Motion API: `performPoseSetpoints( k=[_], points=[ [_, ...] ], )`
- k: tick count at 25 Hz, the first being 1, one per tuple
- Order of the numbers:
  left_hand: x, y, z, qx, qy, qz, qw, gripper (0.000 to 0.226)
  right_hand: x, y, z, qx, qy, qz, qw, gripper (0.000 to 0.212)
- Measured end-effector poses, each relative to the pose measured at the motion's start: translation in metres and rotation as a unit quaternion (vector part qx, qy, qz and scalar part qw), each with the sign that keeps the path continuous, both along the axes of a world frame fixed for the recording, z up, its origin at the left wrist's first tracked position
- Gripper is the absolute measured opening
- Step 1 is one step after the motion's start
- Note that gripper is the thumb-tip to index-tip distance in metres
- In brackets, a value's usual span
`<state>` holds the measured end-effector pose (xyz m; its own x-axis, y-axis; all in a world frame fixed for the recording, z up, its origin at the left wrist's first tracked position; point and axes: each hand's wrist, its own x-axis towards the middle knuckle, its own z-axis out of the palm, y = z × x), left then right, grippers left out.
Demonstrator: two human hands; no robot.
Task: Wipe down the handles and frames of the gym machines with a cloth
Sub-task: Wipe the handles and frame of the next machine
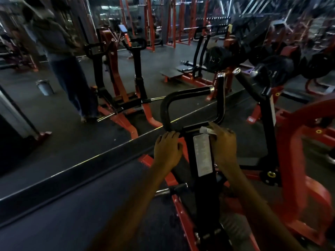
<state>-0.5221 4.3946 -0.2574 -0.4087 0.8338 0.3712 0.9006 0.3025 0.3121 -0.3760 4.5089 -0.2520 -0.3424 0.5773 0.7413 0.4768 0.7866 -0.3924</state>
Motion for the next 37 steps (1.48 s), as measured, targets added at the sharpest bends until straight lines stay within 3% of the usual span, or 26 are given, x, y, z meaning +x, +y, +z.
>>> performPoseSetpoints(
  k=[3,7,11,15,22,29,37],
  points=[
    [0.006,-0.057,-0.008,0.013,0.005,0.014,1.0,0.036,-0.001,-0.047,-0.013,-0.029,-0.021,-0.021,0.999,0.02],
    [-0.007,-0.116,-0.026,-0.019,-0.046,0.059,0.997,0.038,-0.021,-0.101,-0.028,-0.047,-0.037,0.059,0.996,0.013],
    [-0.041,-0.145,-0.045,-0.025,-0.063,0.084,0.994,0.035,-0.058,-0.125,-0.046,-0.136,-0.045,0.112,0.983,0.039],
    [-0.095,-0.142,-0.052,-0.032,-0.077,0.086,0.993,0.032,-0.104,-0.123,-0.063,-0.126,-0.081,0.103,0.983,0.032],
    [-0.215,-0.078,-0.06,-0.103,-0.075,0.039,0.991,0.04,-0.218,-0.067,-0.086,-0.169,-0.098,0.075,0.978,0.027],
    [-0.315,0.019,-0.065,-0.127,-0.043,-0.037,0.99,0.036,-0.303,-0.009,-0.077,-0.176,-0.078,-0.028,0.981,0.022],
    [-0.396,0.15,-0.072,-0.125,-0.016,-0.256,0.958,0.034,-0.356,0.049,-0.071,-0.199,-0.076,-0.236,0.948,0.017]
  ],
)
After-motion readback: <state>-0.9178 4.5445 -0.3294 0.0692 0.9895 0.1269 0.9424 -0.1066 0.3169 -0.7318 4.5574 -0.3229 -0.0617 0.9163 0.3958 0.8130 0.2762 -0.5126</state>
